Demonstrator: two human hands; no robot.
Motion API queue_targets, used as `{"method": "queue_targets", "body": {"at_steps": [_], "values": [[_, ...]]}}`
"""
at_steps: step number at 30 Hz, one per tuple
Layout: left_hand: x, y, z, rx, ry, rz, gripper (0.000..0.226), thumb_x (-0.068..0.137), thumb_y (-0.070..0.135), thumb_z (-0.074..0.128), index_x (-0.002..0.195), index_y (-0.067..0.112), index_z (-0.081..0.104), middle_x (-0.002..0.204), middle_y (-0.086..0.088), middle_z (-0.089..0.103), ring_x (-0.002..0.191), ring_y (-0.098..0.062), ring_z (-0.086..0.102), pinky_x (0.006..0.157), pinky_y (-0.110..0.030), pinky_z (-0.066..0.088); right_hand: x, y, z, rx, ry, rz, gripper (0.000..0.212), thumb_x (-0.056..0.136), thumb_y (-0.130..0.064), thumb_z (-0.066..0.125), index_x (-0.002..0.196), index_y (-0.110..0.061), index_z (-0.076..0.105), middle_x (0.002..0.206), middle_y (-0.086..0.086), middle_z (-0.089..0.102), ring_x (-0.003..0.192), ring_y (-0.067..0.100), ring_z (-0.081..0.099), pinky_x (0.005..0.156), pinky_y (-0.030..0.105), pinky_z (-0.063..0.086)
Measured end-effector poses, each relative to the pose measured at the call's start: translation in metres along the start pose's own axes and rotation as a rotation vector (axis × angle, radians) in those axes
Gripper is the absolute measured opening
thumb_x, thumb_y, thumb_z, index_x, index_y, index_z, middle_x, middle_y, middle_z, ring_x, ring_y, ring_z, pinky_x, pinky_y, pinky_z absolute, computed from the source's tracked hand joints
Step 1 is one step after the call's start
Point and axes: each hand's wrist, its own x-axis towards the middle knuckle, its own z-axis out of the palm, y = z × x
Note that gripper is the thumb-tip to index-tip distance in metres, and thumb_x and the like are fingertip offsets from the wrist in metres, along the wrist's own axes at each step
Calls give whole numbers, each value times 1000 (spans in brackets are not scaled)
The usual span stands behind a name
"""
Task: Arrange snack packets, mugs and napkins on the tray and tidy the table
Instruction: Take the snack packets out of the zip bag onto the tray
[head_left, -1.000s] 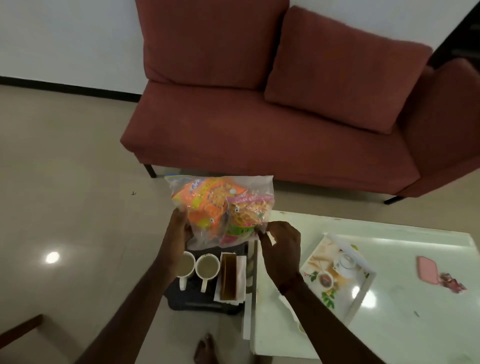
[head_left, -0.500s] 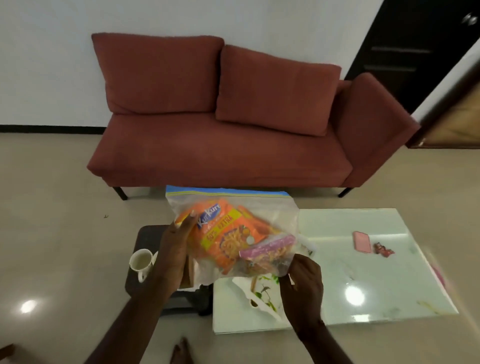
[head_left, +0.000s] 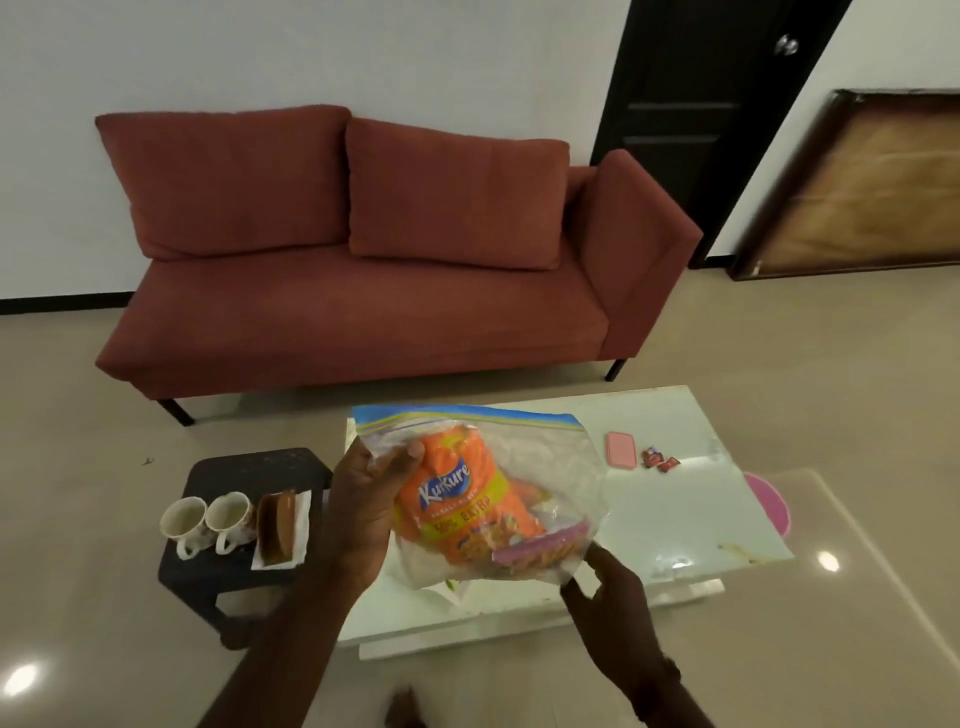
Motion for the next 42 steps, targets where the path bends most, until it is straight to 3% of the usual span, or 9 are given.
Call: {"method": "queue_targets", "body": {"at_steps": [5,7,11,15,20,26,31,36,42], "values": [[8,-3,23,59,-85,-6,29,74,37,74,99,21,72,100,-10,74,98,-33,69,85,-52,55,11,-18,-65,141,369,84,43,87,3,63,112,-32,63,115,-17,67,110,4,60,99,37,49],[15,-3,29,97,-139,-4,39,67,48,80,97,25,74,98,-4,76,95,-26,71,80,-44,57,26,-43,-89,140,384,-76,31,92,-17,65,120,-28,61,125,-18,63,120,3,55,101,24,45],[30,-6,36,161,-281,-36,45,59,57,82,93,28,77,91,1,77,87,-18,73,70,-31,58,71,-90,-114,-27,12,-332,45,94,-45,58,137,-37,50,142,-21,50,137,3,40,112,28,31],[46,-9,46,215,-398,-87,45,57,63,80,92,33,77,89,6,77,85,-11,73,68,-25,57,115,-102,-111,-98,-437,-202,59,90,-60,50,145,-42,38,147,-27,40,133,-12,35,122,28,7],[69,-10,59,264,-427,-83,44,62,61,78,94,32,77,93,3,78,87,-14,74,70,-23,57,141,-88,-101,-53,-539,-188,32,85,-36,74,114,-23,69,102,-16,70,92,2,63,84,19,49],[81,-19,77,397,-238,3,20,76,40,73,96,37,74,94,12,77,86,-11,72,69,-18,55,150,-68,-102,130,-342,-52,10,75,-31,83,75,-29,74,74,-6,72,63,0,57,60,12,46],[65,-33,112,646,313,166,28,79,37,75,102,29,60,97,14,65,88,-5,63,73,-19,54,159,-55,-93,239,-250,67,9,75,-26,84,73,-28,76,70,-9,72,61,5,63,58,18,51],[39,-58,169,364,108,-127,5,83,29,71,82,28,75,78,1,77,74,-17,74,66,-29,61,161,-36,-89,216,-217,57,8,85,-22,74,86,-29,76,78,-14,74,76,6,69,71,21,56],[35,-91,205,325,267,-164,10,73,37,77,82,40,75,86,12,78,86,-9,73,76,-29,58,170,-2,-107,392,-459,160,27,98,-20,58,90,-39,76,93,-8,76,88,11,71,80,24,56]]}}
